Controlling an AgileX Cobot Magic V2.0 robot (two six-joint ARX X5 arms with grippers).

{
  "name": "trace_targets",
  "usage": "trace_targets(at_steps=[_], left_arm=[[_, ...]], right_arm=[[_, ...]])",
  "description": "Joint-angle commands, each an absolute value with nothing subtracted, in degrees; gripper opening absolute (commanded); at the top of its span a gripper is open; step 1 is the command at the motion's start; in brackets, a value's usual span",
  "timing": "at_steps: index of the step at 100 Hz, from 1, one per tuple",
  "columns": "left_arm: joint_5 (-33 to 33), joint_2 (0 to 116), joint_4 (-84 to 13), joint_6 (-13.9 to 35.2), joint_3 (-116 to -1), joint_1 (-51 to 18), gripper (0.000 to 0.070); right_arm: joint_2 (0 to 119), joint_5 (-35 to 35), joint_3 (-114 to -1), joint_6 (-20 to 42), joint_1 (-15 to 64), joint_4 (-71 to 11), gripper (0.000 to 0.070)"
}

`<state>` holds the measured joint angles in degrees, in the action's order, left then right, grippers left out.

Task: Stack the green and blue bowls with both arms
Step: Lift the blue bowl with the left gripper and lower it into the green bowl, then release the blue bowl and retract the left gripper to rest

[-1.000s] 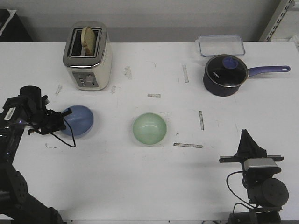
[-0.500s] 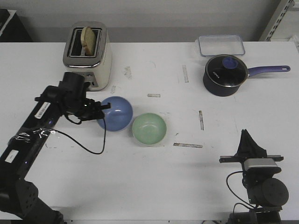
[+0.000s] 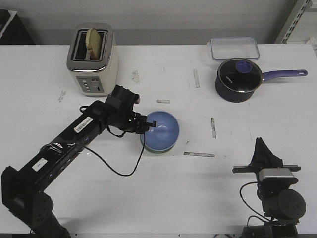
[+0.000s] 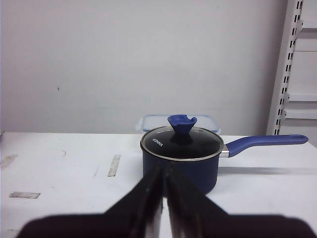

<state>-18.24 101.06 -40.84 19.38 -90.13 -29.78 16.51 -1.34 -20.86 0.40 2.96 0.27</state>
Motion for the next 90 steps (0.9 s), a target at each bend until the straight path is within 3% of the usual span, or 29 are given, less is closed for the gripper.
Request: trace_targets(at_steps=[1, 31, 45, 69, 81, 90], left_arm=[[-18.5, 102.52, -40.38, 20.67, -91.5, -30.24, 0.0001], [-18.48, 105.95, -40.56, 20.62, -91.5, -30.41, 0.0012], [-18.48, 106.45, -40.56, 20.62, -91.5, -30.41, 0.0136], [-18.48, 105.3, -40.27, 20.62, -91.57, -30.46, 0.0181], [-18.48, 103.26, -40.34, 20.62, -91.57, -30.46, 0.029], [-18.48, 101.49, -40.4, 20.62, -91.57, -30.44, 0.0295]], right_arm=[[16.45, -1.5, -21.1, 0.56, 3.07, 0.86, 0.0002], [16.45, -1.5, -21.1, 0.56, 3.07, 0.86, 0.0002], [16.45, -1.5, -21.1, 0.56, 3.07, 0.86, 0.0002], [16.45, -1.5, -21.1, 0.56, 3.07, 0.86, 0.0002], [16.45, -1.5, -21.1, 0.56, 3.07, 0.86, 0.0002], [16.43, -1.5, -21.1, 0.56, 3.07, 0.86, 0.0002]])
